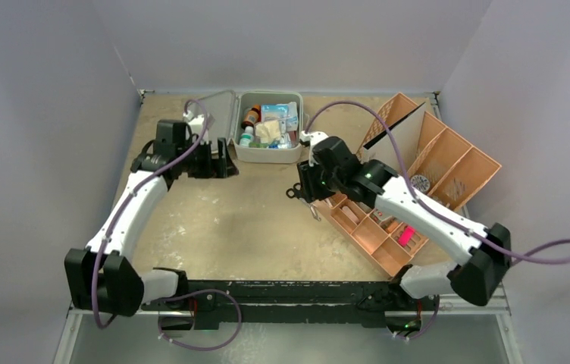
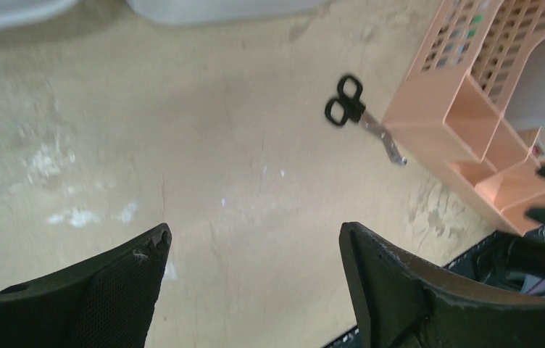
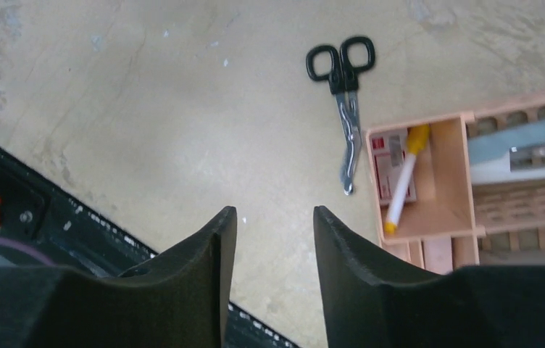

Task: Organize the medicine kit
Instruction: Adjust the scissors at the center of the board.

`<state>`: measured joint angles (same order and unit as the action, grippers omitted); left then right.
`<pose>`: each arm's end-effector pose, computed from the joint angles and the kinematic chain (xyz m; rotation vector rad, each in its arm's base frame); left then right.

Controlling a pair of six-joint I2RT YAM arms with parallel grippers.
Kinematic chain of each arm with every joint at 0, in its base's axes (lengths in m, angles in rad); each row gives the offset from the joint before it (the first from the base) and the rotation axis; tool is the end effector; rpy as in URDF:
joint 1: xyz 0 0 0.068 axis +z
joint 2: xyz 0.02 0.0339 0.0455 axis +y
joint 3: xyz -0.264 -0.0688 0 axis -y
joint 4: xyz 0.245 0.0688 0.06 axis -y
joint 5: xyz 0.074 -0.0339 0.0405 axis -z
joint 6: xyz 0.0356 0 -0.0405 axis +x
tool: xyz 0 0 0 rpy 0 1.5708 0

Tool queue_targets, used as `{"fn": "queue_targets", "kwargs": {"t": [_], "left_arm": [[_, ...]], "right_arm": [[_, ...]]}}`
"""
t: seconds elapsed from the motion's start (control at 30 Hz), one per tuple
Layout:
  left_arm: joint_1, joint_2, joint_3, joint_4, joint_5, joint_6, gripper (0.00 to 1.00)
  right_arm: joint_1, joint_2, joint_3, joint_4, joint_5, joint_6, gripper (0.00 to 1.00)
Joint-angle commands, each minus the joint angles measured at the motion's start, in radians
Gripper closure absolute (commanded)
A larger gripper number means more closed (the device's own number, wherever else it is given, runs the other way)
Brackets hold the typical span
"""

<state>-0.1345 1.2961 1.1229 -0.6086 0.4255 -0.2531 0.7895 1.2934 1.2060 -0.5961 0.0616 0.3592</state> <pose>0.2711 -0.0515 0.3095 0.0720 2.3673 -0.6892 0.2001 0.1986 0.3366 -0.4602 2.2643 0.5368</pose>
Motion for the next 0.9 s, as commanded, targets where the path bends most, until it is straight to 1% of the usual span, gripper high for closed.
{"fn": "queue_targets", "kwargs": {"t": [0.0, 0.13, 0.2, 0.27, 0.37, 0.47, 0.6, 0.8, 0.87], "left_arm": [[0.018, -0.131, -0.133, 0.015, 0.022, -0.008, 0.15], [0.022, -0.24, -0.213, -0.02, -0.025, 0.031, 0.14], [0.021, -0.301, -0.249, -0.027, -0.086, 0.047, 0.15], [0.021, -0.371, -0.284, -0.011, -0.146, 0.046, 0.15], [0.019, -0.444, -0.282, -0.01, -0.197, 0.057, 0.16], [0.014, -0.473, -0.268, -0.03, -0.242, 0.062, 0.16], [-0.002, -0.491, -0.263, -0.035, -0.26, 0.069, 0.16], [-0.005, -0.5, -0.259, -0.036, -0.256, 0.073, 0.16], [-0.004, -0.5, -0.257, -0.037, -0.254, 0.075, 0.17]], "right_arm": [[0.005, 0.089, 0.079, 0.109, 0.047, -0.132, 0.58], [0.004, 0.193, 0.111, 0.165, 0.062, -0.205, 0.62], [0.005, 0.246, 0.132, 0.173, 0.063, -0.22, 0.64], [0.005, 0.306, 0.169, 0.155, 0.057, -0.235, 0.65], [0.005, 0.394, 0.22, 0.119, 0.039, -0.257, 0.65], [0.005, 0.477, 0.265, 0.083, 0.048, -0.288, 0.64], [0.002, 0.565, 0.294, 0.06, 0.062, -0.306, 0.62], [-0.02, 0.645, 0.304, 0.067, 0.055, -0.292, 0.62], [-0.026, 0.663, 0.305, 0.074, 0.049, -0.284, 0.61]]}}
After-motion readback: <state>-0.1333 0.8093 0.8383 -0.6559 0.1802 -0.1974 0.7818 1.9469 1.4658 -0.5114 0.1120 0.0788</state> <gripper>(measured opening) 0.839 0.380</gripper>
